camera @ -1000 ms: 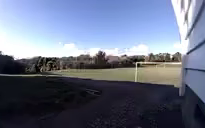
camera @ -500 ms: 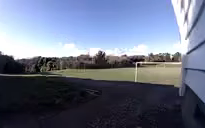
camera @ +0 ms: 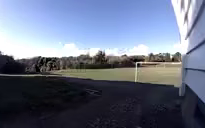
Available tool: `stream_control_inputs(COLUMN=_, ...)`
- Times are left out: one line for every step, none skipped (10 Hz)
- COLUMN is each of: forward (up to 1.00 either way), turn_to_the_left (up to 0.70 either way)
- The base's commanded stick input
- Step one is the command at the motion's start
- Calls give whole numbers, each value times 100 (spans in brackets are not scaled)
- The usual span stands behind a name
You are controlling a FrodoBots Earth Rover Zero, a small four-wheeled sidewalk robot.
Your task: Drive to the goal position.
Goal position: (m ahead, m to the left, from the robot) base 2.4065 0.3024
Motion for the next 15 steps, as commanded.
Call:
stream_control_inputs(forward=4, turn_to_the_left=0)
stream_control_inputs(forward=2, turn_to_the_left=0)
stream_control_inputs(forward=4, turn_to_the_left=0)
stream_control_inputs(forward=4, turn_to_the_left=0)
stream_control_inputs(forward=4, turn_to_the_left=0)
stream_control_inputs(forward=4, turn_to_the_left=0)
stream_control_inputs(forward=4, turn_to_the_left=0)
stream_control_inputs(forward=4, turn_to_the_left=0)
stream_control_inputs(forward=4, turn_to_the_left=0)
stream_control_inputs(forward=4, turn_to_the_left=0)
stream_control_inputs(forward=4, turn_to_the_left=0)
stream_control_inputs(forward=4, turn_to_the_left=0)
stream_control_inputs(forward=1, turn_to_the_left=0)
stream_control_inputs(forward=4, turn_to_the_left=0)
stream_control_inputs(forward=4, turn_to_the_left=0)
